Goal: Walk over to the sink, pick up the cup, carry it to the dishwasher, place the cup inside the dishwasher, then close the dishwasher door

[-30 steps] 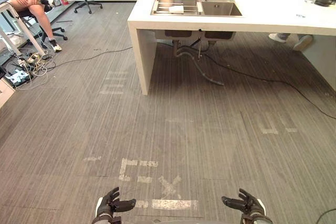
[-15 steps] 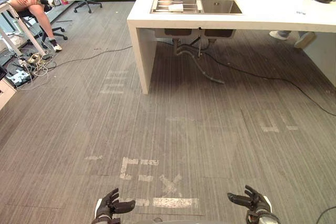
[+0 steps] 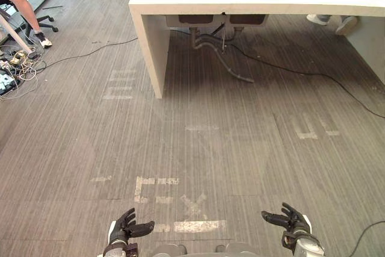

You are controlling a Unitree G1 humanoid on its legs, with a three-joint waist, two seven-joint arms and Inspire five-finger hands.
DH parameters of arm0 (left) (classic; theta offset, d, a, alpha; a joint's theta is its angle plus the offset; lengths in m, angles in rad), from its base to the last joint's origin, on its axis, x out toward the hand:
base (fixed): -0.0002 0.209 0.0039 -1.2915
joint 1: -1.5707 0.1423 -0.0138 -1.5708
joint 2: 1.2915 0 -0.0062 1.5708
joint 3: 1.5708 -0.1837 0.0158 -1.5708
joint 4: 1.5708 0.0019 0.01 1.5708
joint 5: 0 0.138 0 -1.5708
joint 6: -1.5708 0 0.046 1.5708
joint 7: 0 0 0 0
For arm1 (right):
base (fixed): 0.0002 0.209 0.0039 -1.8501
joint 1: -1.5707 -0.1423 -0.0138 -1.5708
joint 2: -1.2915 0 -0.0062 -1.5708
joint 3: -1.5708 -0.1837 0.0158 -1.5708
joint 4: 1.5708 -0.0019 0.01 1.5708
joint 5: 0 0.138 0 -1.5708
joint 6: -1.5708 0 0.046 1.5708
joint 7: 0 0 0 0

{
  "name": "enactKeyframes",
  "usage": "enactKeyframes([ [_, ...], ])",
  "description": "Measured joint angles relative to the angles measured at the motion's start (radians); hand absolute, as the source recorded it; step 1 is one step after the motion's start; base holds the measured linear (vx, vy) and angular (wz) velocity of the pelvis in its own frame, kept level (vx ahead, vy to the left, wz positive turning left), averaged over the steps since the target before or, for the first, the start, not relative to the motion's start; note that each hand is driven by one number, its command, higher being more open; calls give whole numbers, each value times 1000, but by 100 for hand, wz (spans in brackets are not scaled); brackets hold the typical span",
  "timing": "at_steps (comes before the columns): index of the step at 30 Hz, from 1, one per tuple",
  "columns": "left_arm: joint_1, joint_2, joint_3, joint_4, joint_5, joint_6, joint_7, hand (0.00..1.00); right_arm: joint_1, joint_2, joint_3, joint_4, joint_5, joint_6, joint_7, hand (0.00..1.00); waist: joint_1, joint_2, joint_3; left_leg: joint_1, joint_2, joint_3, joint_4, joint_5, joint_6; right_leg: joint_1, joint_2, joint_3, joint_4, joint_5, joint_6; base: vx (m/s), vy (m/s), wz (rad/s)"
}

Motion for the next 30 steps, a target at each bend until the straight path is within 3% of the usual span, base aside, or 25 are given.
enactKeyframes([
  [1, -7, 6, 0, -3, -12, 0, 13, 90, 2, 6, 9, 2, 0, 11, 1, 90, -3, 0, 8, 32, 1, -3, -5, -15, 0, -42, -14, -31, 54, -32, -33, 332, 3, 9],
  [3, -29, 17, 3, -7, -25, 0, 28, 90, -2, 9, 44, 1, 0, 13, 9, 90, -5, 11, 14, 77, 25, -11, -38, -38, -11, -135, -15, -86, 21, -46, -49, 455, -40, 8],
  [5, -55, 16, 4, -7, -36, 0, 38, 90, -9, 8, 59, 0, 0, 13, 10, 90, -9, 37, 30, 116, 76, -22, -74, -49, -24, -191, 17, -116, -58, -33, -54, 459, -111, 26],
  [6, -80, 20, 3, -5, -41, -3, 41, 90, -10, 8, 69, -5, 0, 13, 10, 90, -26, 51, 37, 143, 118, -42, -106, -48, -30, -241, 28, -125, -185, 38, -53, 511, -169, 51],
  [8, -92, 28, 0, -2, -41, -7, 42, 90, -2, 8, 76, -8, 0, 13, 9, 90, -36, 32, 35, 158, 119, -74, -104, -50, -44, -251, 12, -122, -280, 198, -66, 570, -235, 52],
  [9, -101, 17, 3, 3, -41, -7, 44, 90, 1, 2, 73, -8, 0, 13, 1, 90, -34, 28, 27, 167, 143, -106, -38, -52, -75, -247, 8, -144, -205, 229, -162, 501, -234, 32],
  [10, -104, 17, 3, 3, -40, -7, 43, 90, 0, 3, 72, -9, 0, 13, -2, 90, -34, 27, 27, 160, 143, -114, -19, -45, -88, -244, 7, -147, -195, 213, -175, 746, -369, 25],
  [11, -110, -2, 8, 0, -40, -7, 42, 90, -7, 6, 67, -15, 0, 13, -9, 90, -33, 25, 28, 112, 147, -128, 151, 20, -135, -187, 24, -163, -198, 170, -200, 488, -245, 13],
  [12, -109, -15, 19, -5, -40, -7, 42, 90, -5, 9, 68, -23, 1, 13, -9, 90, -32, 27, 29, 78, 151, -132, 259, 70, -132, -144, 34, -167, -224, 160, -206, 730, -351, 22],
  [13, -99, -42, 43, -22, -41, -7, 42, 90, 8, 21, 73, -48, 2, 11, -9, 90, -31, 24, 31, -9, 170, -137, 505, 151, -138, -32, 57, -174, -298, 148, -215, 475, -211, 16],
  [14, -89, -49, 44, -44, -46, -7, 42, 90, 11, 30, 74, -57, 6, 9, -10, 90, -28, 24, 33, -53, 185, -130, 621, 151, -138, 22, 74, -175, -334, 147, -217, 644, -273, 8],
  [15, -71, -58, 41, -106, -52, -7, 39, 90, 17, 61, 76, -92, 40, 3, -12, 90, -9, 16, 39, -162, 239, -67, 842, 135, -117, 140, 110, -169, -408, 140, -230, 483, -208, -10],
  [18, -64, -75, 35, -186, -81, -6, 38, 90, 18, 91, 76, -140, 77, -13, -12, 90, 27, 3, 37, -333, 266, 4, 915, 116, -94, 253, 128, -142, -500, 133, -240, 415, -148, -24],
  [20, -55, -83, -5, -291, -116, -7, 58, 90, 17, 103, 76, -164, 103, -16, -13, 90, 47, 1, 39, -468, 244, 69, 768, 80, -88, 341, 133, -127, -592, 128, -241, 394, -36, -9],
  [21, -50, -83, -20, -321, -122, -6, 62, 90, 18, 102, 76, -164, 103, -15, -14, 90, 52, -4, 42, -477, 222, 82, 679, 76, -91, 360, 125, -126, -605, 122, -236, 419, 38, 2],
  [22, -35, -84, -47, -392, -127, -6, 68, 90, 22, 98, 76, -159, 103, -13, -16, 90, 60, -10, 47, -483, 159, 77, 460, 83, -100, 389, 108, -125, -618, 98, -230, 438, 82, 2],
  [24, -17, -91, -79, -498, -125, -6, 80, 90, 26, 79, 74, -132, 103, -10, -27, 90, 78, -5, 44, -476, 76, 35, 74, 190, -111, 414, 93, -105, -625, 56, -205, 472, 117, -24],
  [25, -14, -87, -82, -565, -125, -4, 87, 90, 23, 76, 74, -107, 103, -6, -33, 90, 95, -4, 44, -472, 62, 24, 3, 308, -92, 437, 87, -78, -624, 23, -175, 520, 166, -52],
  [26, -14, -78, -85, -610, -124, -2, 98, 90, 26, 83, 73, -96, 102, 0, -33, 90, 104, -28, 38, -463, 38, 34, 16, 364, -42, 448, 60, -63, -618, -3, -148, 539, 168, -52],
  [27, -15, -75, -87, -668, -109, 2, 106, 90, 38, 90, 68, -97, 98, 1, -33, 90, 107, -52, 29, -473, 19, 52, 56, 338, 0, 439, 26, -47, -576, -28, -127, 702, 201, -34],
  [28, -12, -75, -110, -758, -102, 6, 115, 90, 46, 92, 53, -108, 97, 3, -32, 90, 102, -53, 29, -477, 12, 68, 128, 271, 23, 403, 2, -10, -462, -31, -120, 617, 174, -32],
  [29, -7, -67, -134, -831, -75, 7, 119, 90, 52, 95, 54, -116, 94, 5, -32, 90, 112, -55, 29, -460, 11, 85, 171, 228, 22, 364, -11, 17, -324, -27, -107, 861, 266, -34],
  [30, -4, -53, -162, -932, -35, 7, 119, 90, 65, 97, 54, -117, 91, 9, -29, 90, 108, -56, 29, -423, 6, 93, 214, 171, 34, 285, -27, 27, -85, 26, -7, 486, 164, -28],
])
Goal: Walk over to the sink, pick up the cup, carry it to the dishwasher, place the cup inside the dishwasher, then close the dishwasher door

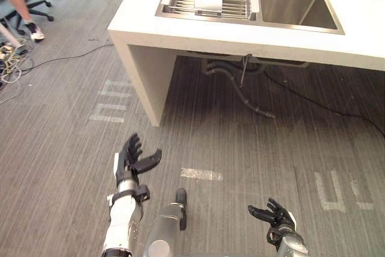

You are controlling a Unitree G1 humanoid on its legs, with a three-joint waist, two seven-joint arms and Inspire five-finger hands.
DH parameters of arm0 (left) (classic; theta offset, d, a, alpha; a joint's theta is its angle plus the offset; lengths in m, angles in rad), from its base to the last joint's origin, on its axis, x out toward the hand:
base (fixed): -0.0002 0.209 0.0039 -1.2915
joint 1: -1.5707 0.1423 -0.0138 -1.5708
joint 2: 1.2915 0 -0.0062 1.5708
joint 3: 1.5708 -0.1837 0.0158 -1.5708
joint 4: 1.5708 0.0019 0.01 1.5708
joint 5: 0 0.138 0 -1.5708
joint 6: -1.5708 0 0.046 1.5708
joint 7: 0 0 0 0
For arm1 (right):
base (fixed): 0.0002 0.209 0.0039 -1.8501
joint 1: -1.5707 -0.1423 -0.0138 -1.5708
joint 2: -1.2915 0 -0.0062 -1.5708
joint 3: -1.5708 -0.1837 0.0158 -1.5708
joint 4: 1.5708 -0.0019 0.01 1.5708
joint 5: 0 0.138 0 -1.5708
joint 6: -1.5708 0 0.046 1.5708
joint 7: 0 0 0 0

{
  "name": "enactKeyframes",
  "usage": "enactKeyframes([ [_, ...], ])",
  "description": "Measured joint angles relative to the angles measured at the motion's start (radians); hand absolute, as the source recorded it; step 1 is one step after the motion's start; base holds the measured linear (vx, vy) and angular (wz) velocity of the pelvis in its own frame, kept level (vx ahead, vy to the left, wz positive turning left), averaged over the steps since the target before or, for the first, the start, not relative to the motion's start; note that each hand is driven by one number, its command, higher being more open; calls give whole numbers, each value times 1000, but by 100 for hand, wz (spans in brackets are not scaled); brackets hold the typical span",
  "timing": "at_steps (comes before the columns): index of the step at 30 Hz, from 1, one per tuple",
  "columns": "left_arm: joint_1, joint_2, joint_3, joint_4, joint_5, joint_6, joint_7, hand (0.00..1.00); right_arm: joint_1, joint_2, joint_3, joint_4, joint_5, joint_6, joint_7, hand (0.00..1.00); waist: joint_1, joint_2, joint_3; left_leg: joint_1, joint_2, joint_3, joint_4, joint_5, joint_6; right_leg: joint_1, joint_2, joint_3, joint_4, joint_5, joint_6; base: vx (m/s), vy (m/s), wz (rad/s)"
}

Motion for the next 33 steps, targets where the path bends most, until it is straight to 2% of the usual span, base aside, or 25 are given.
enactKeyframes([
  [1, -6, 6, -11, -44, 16, 0, 0, 90, 3, 2, 0, -2, -4, 0, 1, 90, -9, 0, 0, 22, -6, -4, 9, -19, 4, -46, -15, 5, 126, 41, 66, 674, 211, -19],
  [2, -23, 15, -18, -125, 61, 1, 3, 90, 3, 10, 4, -10, -19, 2, 10, 90, -20, 1, 0, 89, -13, -8, 3, -74, 5, -137, -40, 7, 344, 61, 85, 525, 135, -18],
  [3, -41, 24, -16, -219, 129, 1, 21, 90, 13, 34, 18, -39, -33, 6, 23, 90, -35, 2, 0, 188, -8, -14, -16, -115, 1, -217, -65, -32, 488, 43, 50, 622, 143, -18],
  [5, -59, 28, -17, -276, 176, -1, 32, 90, 29, 47, 42, -67, -33, 5, 34, 90, -48, 16, -8, 265, 11, -30, -44, -146, -6, -264, -65, -81, 502, 21, 6, 446, 23, -1],
  [6, -77, 36, -17, -341, 232, -11, 45, 90, 57, 63, 61, -109, -34, 3, 48, 90, -62, 29, -22, 344, 39, -42, -83, -175, -19, -336, -59, -139, 461, -5, -37, 485, -32, 8],
  [7, -83, 41, -16, -362, 251, -22, 52, 90, 66, 70, 64, -118, -34, 0, 54, 90, -65, 31, -28, 370, 44, -43, -102, -182, -27, -368, -58, -151, 425, -11, -43, 586, -83, 12],
  [9, -103, 55, -14, -398, 289, -47, 71, 90, 80, 73, 67, -125, -34, -3, 64, 90, -71, 22, -49, 437, 57, -46, -150, -198, -48, -436, -55, -177, 260, -13, -47, 453, -134, 22],
  [10, -116, 60, -12, -400, 310, -57, 85, 90, 85, 69, 67, -124, -33, -3, 63, 90, -82, 21, -55, 470, 67, -52, -170, -206, -60, -454, -44, -177, 104, 0, -41, 500, -216, 54],
  [11, -126, 75, -9, -394, 324, -57, 96, 90, 90, 65, 67, -119, -33, -3, 63, 90, -97, 15, -63, 493, 69, -65, -180, -212, -74, -457, -35, -151, -58, 47, -45, 495, -233, 66],
  [12, -132, 87, -9, -387, 327, -58, 99, 90, 91, 60, 69, -109, -34, -4, 64, 90, -103, 6, -70, 507, 71, -79, -184, -223, -91, -456, -29, -140, -112, 123, -58, 547, -267, 70],
  [13, -131, 100, -13, -352, 356, -62, 99, 90, 91, 31, 82, -65, -33, -3, 67, 90, -112, 36, -83, 533, 92, -114, -189, -236, -114, -438, -7, -157, -109, 184, -99, 584, -256, 40],
  [14, -140, 127, -14, -324, 370, -48, 85, 90, 83, 16, 83, -43, -33, 0, 71, 90, -101, 62, -99, 540, 127, -118, -198, -218, -131, -434, 15, -171, -90, 156, -123, 596, -262, 25],
  [16, -183, 176, -43, -283, 395, -31, 60, 90, 86, 16, 85, -43, -33, 1, 80, 90, -100, 66, -101, 536, 148, -137, -152, -168, -158, -389, 30, -204, -98, 119, -152, 597, -314, 33],
  [18, -218, 214, -96, -275, 420, -18, 14, 90, 106, 13, 108, -59, -30, 0, 96, 90, -113, 68, -97, 436, 183, -188, 135, -99, -185, -262, 68, -230, -195, 113, -162, 528, -296, 52],
  [19, -238, 247, -134, -287, 429, -18, -6, 90, 120, 13, 127, -88, -28, -3, 97, 90, -102, 68, -96, 367, 209, -179, 326, -105, -177, -178, 94, -230, -262, 111, -166, 487, -227, 16],
  [20, -259, 281, -157, -306, 438, -24, -21, 90, 135, 6, 130, -113, -28, -7, 97, 90, -90, 67, -96, 307, 233, -148, 437, -127, -161, -119, 109, -225, -310, 110, -168, 355, -145, -3],
  [21, -271, 295, -162, -319, 439, -24, -29, 90, 136, 4, 130, -122, -27, -12, 99, 90, -87, 67, -96, 277, 244, -133, 462, -143, -158, -99, 111, -223, -327, 110, -168, 293, -97, -18],
  [23, -315, 323, -163, -346, 441, -36, -40, 90, 131, -2, 128, -146, -23, -18, 100, 90, -75, 66, -96, 200, 259, -90, 431, -181, -152, -63, 110, -205, -366, 109, -169, 217, -33, -26],
  [25, -368, 363, -163, -355, 459, -46, -49, 90, 125, -3, 128, -145, -19, -20, 105, 90, -58, 59, -92, 169, 248, -66, 200, -183, -140, -40, 98, -172, -386, 107, -165, 218, 79, -38],
  [26, -387, 376, -165, -351, 460, -46, -53, 90, 126, -2, 128, -144, -15, -20, 107, 90, -60, 57, -91, 168, 229, -67, 96, -165, -140, -34, 87, -165, -384, 97, -148, 218, 165, -24],
  [27, -415, 383, -176, -337, 477, -46, -63, 90, 134, -7, 128, -144, -14, -20, 107, 90, -62, 67, -94, 174, 203, -79, -46, -65, -139, -33, 83, -156, -371, 81, -123, 211, 204, -14],
  [28, -439, 391, -194, -319, 480, -47, -68, 90, 141, -12, 126, -138, -14, -19, 109, 90, -62, 87, -98, 178, 193, -107, -109, 24, -171, -33, 90, -148, -353, 55, -102, 174, 161, -8],
  [29, -452, 404, -209, -296, 489, -49, -70, 90, 134, 4, 126, -112, -14, -14, 107, 90, -67, 58, -92, 195, 171, -100, -114, 25, -160, -34, 67, -140, -328, 39, -93, 139, 114, 3],
  [31, -472, 411, -250, -243, 498, -42, -87, 90, 154, 27, 125, -113, -14, -11, 111, 90, -72, 28, -97, 210, 142, -91, -151, 32, -149, -38, 37, -125, -323, 31, -84, 112, 94, 8],
  [33, -475, 430, -279, -210, 498, -26, -106, 90, 156, 44, 125, -113, -14, -11, 116, 90, -71, 16, -93, 222, 127, -73, -177, 39, -138, -43, 21, -111, -328, 30, -82, 87, 102, -10],
])
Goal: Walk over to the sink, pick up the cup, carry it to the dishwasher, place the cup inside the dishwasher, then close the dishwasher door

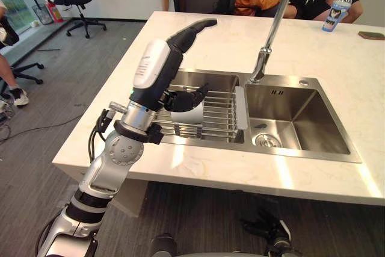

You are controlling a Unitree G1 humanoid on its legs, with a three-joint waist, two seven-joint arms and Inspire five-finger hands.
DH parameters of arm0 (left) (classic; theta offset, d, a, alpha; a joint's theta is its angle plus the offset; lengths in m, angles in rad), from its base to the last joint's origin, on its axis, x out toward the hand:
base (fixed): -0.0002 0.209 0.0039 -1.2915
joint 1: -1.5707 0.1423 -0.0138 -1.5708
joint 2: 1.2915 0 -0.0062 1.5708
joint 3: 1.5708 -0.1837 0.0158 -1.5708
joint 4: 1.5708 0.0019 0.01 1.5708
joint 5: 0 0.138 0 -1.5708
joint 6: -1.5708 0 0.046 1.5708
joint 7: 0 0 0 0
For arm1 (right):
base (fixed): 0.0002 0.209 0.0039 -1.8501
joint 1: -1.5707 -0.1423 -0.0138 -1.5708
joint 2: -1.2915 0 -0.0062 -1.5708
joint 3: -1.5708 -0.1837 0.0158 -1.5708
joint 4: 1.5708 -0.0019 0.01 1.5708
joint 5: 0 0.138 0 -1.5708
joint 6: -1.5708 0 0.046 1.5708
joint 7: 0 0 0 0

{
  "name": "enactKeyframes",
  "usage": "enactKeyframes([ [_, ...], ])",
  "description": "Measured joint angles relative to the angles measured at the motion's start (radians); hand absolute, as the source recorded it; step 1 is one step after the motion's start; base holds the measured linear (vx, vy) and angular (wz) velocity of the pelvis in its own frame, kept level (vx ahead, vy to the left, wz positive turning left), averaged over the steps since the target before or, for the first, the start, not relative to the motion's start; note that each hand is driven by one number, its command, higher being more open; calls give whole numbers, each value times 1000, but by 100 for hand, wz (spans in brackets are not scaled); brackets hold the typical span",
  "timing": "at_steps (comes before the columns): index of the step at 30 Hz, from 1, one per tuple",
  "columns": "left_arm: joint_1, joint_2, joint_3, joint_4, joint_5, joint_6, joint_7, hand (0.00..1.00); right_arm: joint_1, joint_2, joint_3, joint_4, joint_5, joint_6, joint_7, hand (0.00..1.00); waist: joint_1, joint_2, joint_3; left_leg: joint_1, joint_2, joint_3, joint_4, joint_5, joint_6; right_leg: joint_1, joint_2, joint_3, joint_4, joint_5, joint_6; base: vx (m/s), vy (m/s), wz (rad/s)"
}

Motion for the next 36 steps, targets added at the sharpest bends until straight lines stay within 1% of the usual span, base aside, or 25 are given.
enactKeyframes([
  [3, -31, 3, -69, 96, 1, 23, -30, 90, 3, 9, 0, 0, 0, 1, 10, 90, 0, -2, 1, 36, -16, 24, -50, 15, 8, 1, -16, 21, -7, 0, 5, 27, 54, -15],
  [4, -50, -2, -92, 132, 5, 23, -43, 90, 3, 10, 0, 0, 0, 1, 12, 90, -3, -4, 2, 52, -24, 31, -84, 32, 7, 0, -21, 29, -10, 0, 7, -9, 14, -11],
  [6, -83, -4, -118, 193, 29, 24, -52, 90, 4, 11, -2, 4, 0, 1, 13, 90, -23, -5, 2, 71, -30, 35, -148, 68, 2, -11, -22, 35, -23, 3, 14, -25, -15, -8],
  [10, -133, -6, -129, 297, 61, 30, -66, 90, 6, 4, -19, 17, 0, 1, 12, 90, -47, -6, 2, 95, -24, 38, -230, 114, -8, -28, -14, 40, -24, 6, 13, -13, -51, -4],
  [13, -153, -2, -129, 375, 78, 34, -68, 90, 7, -10, -26, 62, 0, 1, 12, 90, -56, -6, 2, 113, -19, 41, -272, 131, -15, -26, 0, 42, -29, 15, 10, 34, -58, -4],
  [17, -156, 7, -128, 483, 98, 56, -68, 90, 7, -20, -26, 107, 0, 4, 12, 90, -70, -5, 2, 125, -19, 45, -317, 153, -12, -27, 2, 46, -50, 30, 9, 28, -10, -2],
  [22, -161, 29, -127, 525, 125, 61, -67, 90, -1, -21, -26, 111, -1, 3, 13, 90, -71, -2, 3, 125, -21, 61, -339, 170, 0, -27, 0, 63, -98, 64, 15, -24, 39, -11],
  [26, -174, 36, -127, 557, 136, 62, -67, 90, -2, -28, -25, 112, -1, 3, 12, 90, -74, 10, 10, 125, -30, 66, -353, 187, 12, -28, -5, 67, -120, 87, 26, -80, 49, -5],
  [29, -174, 53, -119, 556, 136, 62, -67, 90, -2, -39, -24, 112, -2, 3, 13, 90, -74, 25, 20, 125, -35, 64, -386, 214, 21, -42, -8, 64, -126, 95, 33, -117, 51, 1],
  [31, -174, 68, -117, 557, 136, 63, -67, 90, -2, -43, -24, 112, -2, 3, 13, 90, -74, 30, 23, 126, -36, 61, -401, 223, 22, -47, -8, 61, -127, 98, 36, -89, 36, 4],
  [36, -175, 122, -117, 557, 136, 56, -72, 90, -1, -50, -9, 111, -4, 3, 13, 90, -73, 31, 25, 126, -40, 57, -401, 224, 22, -46, -12, 59, -130, 100, 39, -21, 10, 1],
])
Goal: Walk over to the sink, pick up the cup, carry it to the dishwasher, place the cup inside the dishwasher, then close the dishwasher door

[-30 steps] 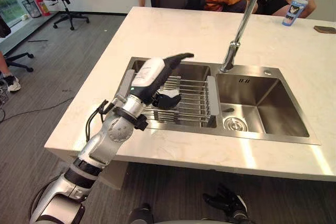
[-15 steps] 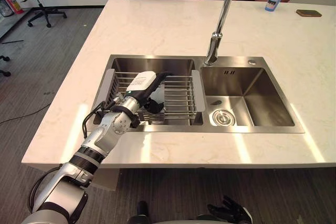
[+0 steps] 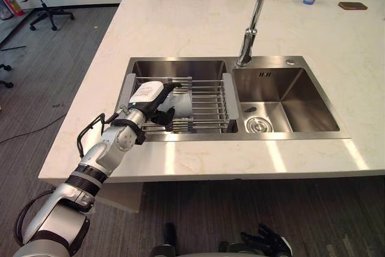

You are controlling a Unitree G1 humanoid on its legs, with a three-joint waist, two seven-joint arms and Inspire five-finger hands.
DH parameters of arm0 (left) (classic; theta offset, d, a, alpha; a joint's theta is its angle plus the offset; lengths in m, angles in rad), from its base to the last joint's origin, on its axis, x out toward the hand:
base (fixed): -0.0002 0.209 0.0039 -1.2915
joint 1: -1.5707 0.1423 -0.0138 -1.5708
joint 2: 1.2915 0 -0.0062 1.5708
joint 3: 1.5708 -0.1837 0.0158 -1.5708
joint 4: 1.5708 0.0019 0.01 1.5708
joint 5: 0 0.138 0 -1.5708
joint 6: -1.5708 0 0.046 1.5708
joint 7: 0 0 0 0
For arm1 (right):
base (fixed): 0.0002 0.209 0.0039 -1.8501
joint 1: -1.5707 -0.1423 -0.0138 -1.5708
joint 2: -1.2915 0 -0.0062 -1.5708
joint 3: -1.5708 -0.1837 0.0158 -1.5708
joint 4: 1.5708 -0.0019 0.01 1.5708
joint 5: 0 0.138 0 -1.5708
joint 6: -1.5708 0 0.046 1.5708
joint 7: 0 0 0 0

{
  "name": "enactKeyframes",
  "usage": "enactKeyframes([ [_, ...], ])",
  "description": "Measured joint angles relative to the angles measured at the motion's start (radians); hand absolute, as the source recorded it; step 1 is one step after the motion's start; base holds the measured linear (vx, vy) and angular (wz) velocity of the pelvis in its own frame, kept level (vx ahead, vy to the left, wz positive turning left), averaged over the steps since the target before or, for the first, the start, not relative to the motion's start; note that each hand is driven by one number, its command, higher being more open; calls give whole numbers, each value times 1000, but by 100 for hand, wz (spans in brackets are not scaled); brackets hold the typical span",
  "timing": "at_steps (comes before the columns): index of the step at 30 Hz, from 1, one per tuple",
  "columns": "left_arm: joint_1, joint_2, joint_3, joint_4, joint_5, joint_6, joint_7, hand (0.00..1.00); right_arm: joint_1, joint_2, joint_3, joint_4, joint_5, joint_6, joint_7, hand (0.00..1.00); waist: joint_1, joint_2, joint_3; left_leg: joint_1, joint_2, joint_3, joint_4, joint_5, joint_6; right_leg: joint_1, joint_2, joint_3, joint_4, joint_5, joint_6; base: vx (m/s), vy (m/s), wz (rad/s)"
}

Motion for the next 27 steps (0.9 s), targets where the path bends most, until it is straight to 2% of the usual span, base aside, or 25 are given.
enactKeyframes([
  [4, -22, 41, -12, 2, 1, -1, -20, 90, -5, -3, 6, -3, -7, 0, 2, 90, 0, 1, 1, -4, -3, -5, 0, 0, 0, 3, -5, -6, -10, 0, 1, 20, -3, 3],
  [8, -89, 64, -51, 21, 20, -1, -27, 90, -19, -4, 7, -3, -12, 0, 4, 90, -5, 2, 9, -15, -7, -21, 0, -1, -1, 3, -4, -19, -18, -1, 1, 44, -18, 10],
  [11, -118, 71, -62, 35, 20, 3, -37, 90, -32, -8, 9, -4, -13, 0, 8, 90, -15, 8, 14, -22, -7, -21, 0, -1, -1, -6, -4, -15, -12, -1, 1, 11, -4, 0],
  [17, -206, 76, -163, 56, 21, 1, -64, 90, -48, -14, 15, -2, -15, 0, 8, 90, -25, 12, 23, -42, -5, -5, 0, -1, -1, -43, -3, 8, 8, -2, 0, -3, 0, -10],
  [20, -260, 76, -201, 77, 44, -6, -67, 90, -66, -17, 23, -2, -15, 1, 8, 90, -35, 12, 48, -45, -5, 4, 0, 0, 0, -59, -3, 17, 22, -3, 1, -34, 1, -11],
  [27, -305, 83, -266, 92, 109, -26, -69, 90, -85, -25, 43, 3, -16, 0, 8, 90, -62, 11, 60, -67, -5, 10, 0, 1, 1, -89, -3, 28, 27, -3, 1, -2, -3, -4],
])
